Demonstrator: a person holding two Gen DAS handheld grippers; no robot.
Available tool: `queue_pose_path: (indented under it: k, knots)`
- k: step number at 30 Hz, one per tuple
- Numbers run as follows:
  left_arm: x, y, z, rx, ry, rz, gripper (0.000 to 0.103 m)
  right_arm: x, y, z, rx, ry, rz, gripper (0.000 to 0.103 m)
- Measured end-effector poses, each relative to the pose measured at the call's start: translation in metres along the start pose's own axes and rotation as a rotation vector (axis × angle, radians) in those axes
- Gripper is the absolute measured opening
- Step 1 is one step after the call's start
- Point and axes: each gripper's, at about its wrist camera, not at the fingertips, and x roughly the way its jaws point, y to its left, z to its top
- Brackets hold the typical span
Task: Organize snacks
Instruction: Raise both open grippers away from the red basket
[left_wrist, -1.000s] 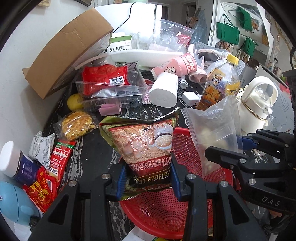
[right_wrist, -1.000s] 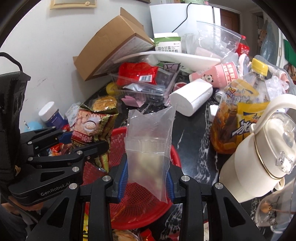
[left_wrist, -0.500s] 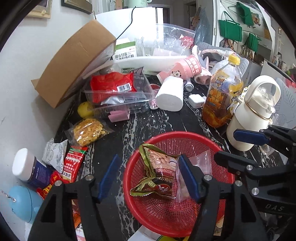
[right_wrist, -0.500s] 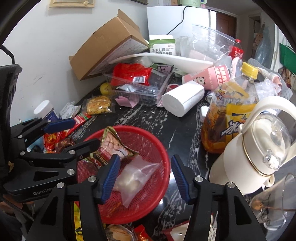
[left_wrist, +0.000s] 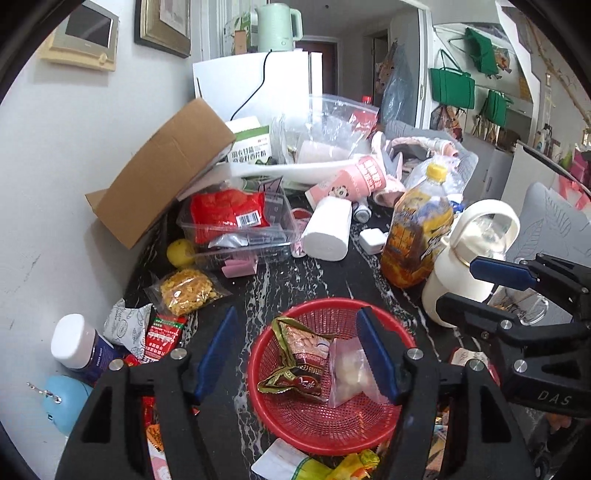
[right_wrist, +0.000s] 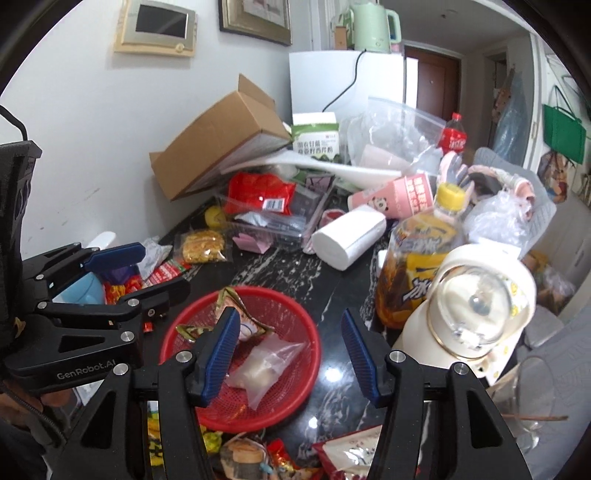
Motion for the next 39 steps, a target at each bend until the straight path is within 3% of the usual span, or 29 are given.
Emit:
queue_pose_path:
  k: [20, 39]
  knots:
    - [-0.089, -0.020, -0.004, 0.024, -0.077, -0.058, 0.066, -0.094, 0.018, -0.014, -0.050, -0.107, -0.051, 0.069]
    - [-0.130, -0.028, -0.057, 0.026, -0.046, -0.132, 0.066, -0.135, 0.048, -0.071, -0.038, -0.096, -0.036, 0.071]
